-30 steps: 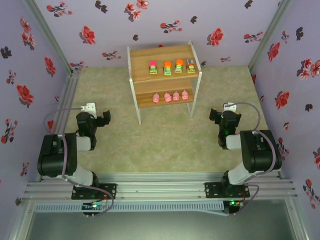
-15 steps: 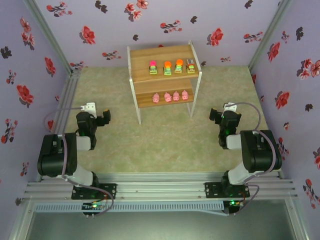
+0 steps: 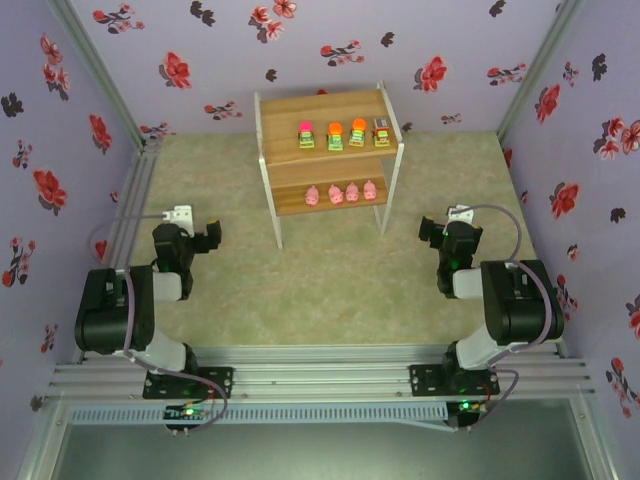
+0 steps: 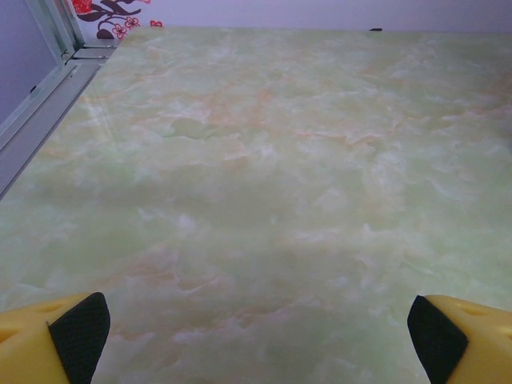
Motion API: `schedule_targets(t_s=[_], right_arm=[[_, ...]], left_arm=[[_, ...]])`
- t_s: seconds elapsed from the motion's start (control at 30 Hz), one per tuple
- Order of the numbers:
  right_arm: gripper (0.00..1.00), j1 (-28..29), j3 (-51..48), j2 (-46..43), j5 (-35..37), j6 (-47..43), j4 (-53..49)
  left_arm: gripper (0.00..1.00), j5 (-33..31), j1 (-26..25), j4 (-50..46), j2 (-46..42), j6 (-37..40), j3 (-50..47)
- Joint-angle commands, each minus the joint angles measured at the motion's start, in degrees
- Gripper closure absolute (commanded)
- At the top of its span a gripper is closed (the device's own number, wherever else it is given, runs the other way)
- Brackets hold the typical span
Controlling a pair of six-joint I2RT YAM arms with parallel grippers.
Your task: Place and organize the plastic toys onto the shelf
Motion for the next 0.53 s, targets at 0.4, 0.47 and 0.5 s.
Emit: schedule_targets(t_s=[0.4,0.47,0.5], right_arm=[[0.01,-0.46,0.9,0.42,-0.56,1.28,0.3],[0.01,-0.46,0.86,0.42,-0.62,1.28,0.28],[0.01,-0.46,0.9,0.42,-0.62,1.28,0.28]], left_arm=[[0.0,1.91,0.01,0.76,0.61,1.4,0.74],[0.0,1.76,0.0,0.91,0.56,1.37,0.65],[0.0,1.82,-0.02,0.91,0.57,1.35,0.65]])
